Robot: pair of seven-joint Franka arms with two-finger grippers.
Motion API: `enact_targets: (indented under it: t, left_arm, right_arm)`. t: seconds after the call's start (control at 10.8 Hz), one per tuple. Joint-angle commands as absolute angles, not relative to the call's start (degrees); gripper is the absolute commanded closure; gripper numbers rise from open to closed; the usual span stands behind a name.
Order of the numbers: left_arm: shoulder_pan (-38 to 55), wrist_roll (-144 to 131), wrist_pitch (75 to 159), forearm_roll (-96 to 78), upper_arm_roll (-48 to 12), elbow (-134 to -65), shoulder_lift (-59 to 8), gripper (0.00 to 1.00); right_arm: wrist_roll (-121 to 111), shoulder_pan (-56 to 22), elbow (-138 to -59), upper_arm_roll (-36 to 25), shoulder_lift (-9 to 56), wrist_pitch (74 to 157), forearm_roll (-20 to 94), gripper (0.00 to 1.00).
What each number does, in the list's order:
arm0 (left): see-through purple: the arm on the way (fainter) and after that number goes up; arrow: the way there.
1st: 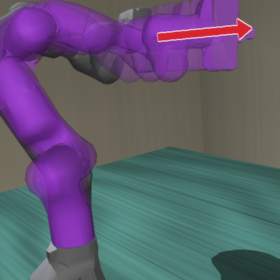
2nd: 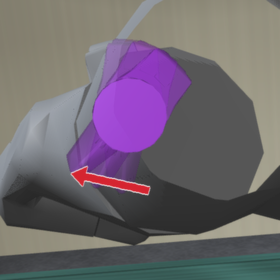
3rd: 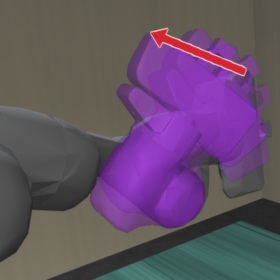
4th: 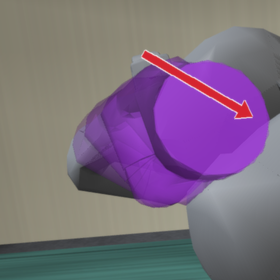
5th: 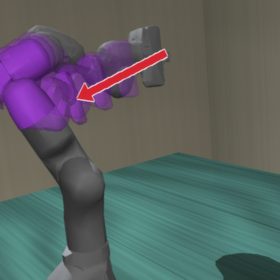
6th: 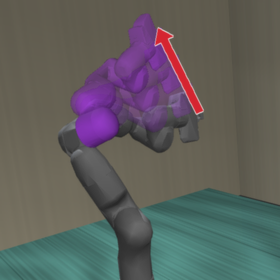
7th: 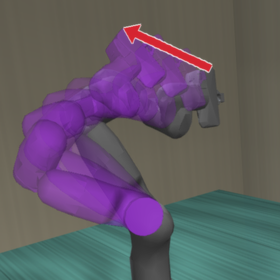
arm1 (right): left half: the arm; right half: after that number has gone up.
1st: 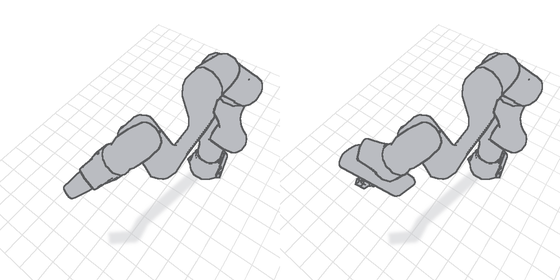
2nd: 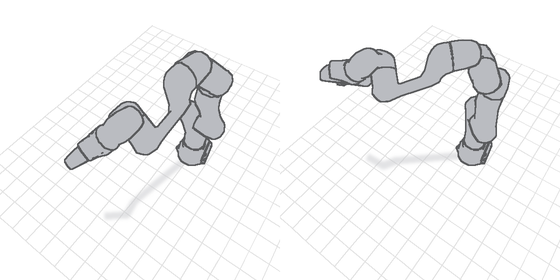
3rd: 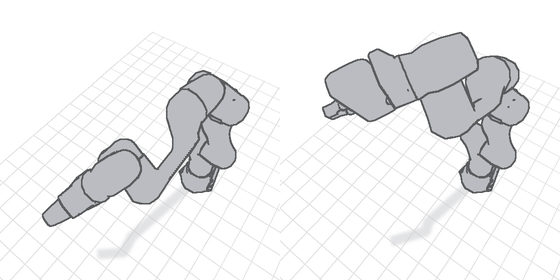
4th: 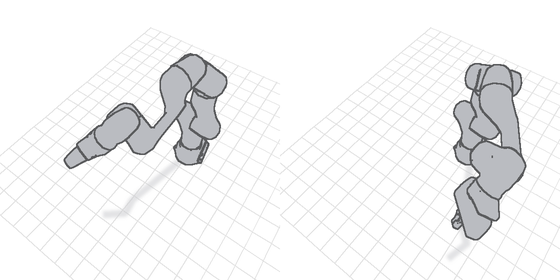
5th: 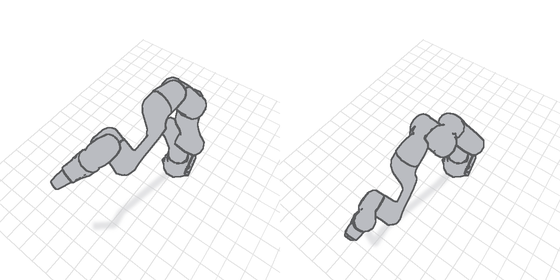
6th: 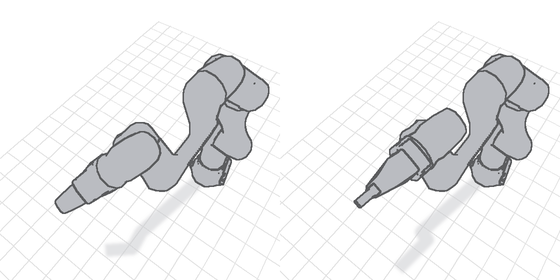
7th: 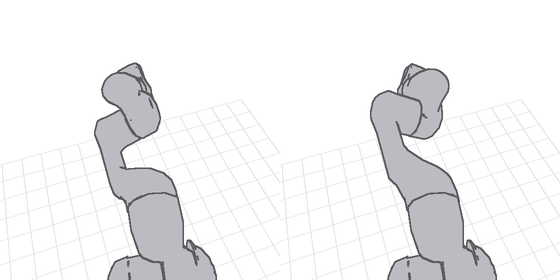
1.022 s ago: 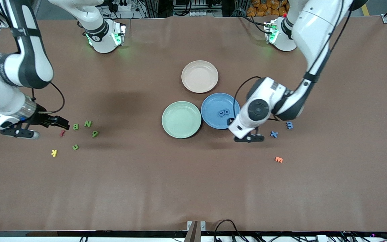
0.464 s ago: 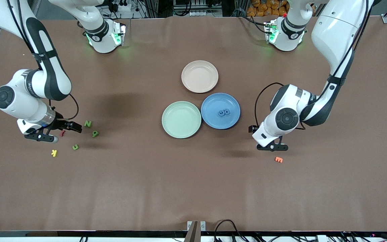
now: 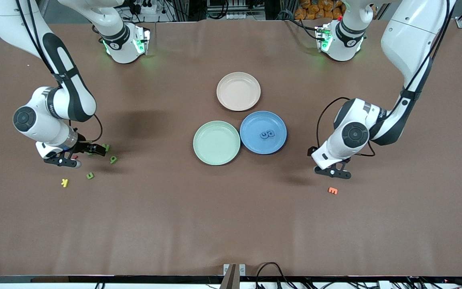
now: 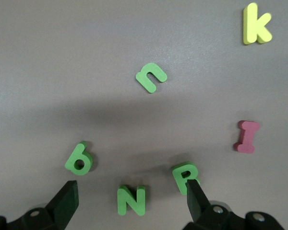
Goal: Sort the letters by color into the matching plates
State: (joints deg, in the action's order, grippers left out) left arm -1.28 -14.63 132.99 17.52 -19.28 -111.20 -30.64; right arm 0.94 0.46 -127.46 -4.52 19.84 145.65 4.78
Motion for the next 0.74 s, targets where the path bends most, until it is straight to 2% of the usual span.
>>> enact_targets:
  t: [0.0,0.19,0.65]
  left_arm:
    - [-4.83,-7.49,138.05,19.25,-20.04,-116.43,-28.74,0.0]
    - [-4.83,-6.5,141.32,19.34,-20.04,-117.86,-29.61,0.0]
    - [-5.8,-6.15,141.59,21.27,-19.95,-117.95,-30.76,0.0]
  right_arm:
    - [1.32,-0.17,-129.01,-4.04,20.48,147.82,5.62,0.0]
    - [2.1,-0.88,-129.99,-4.04,20.92,149.15,5.71,0.0]
    - [4.04,-2.81,-133.15,-4.04,20.83,151.34,5.71,0.0]
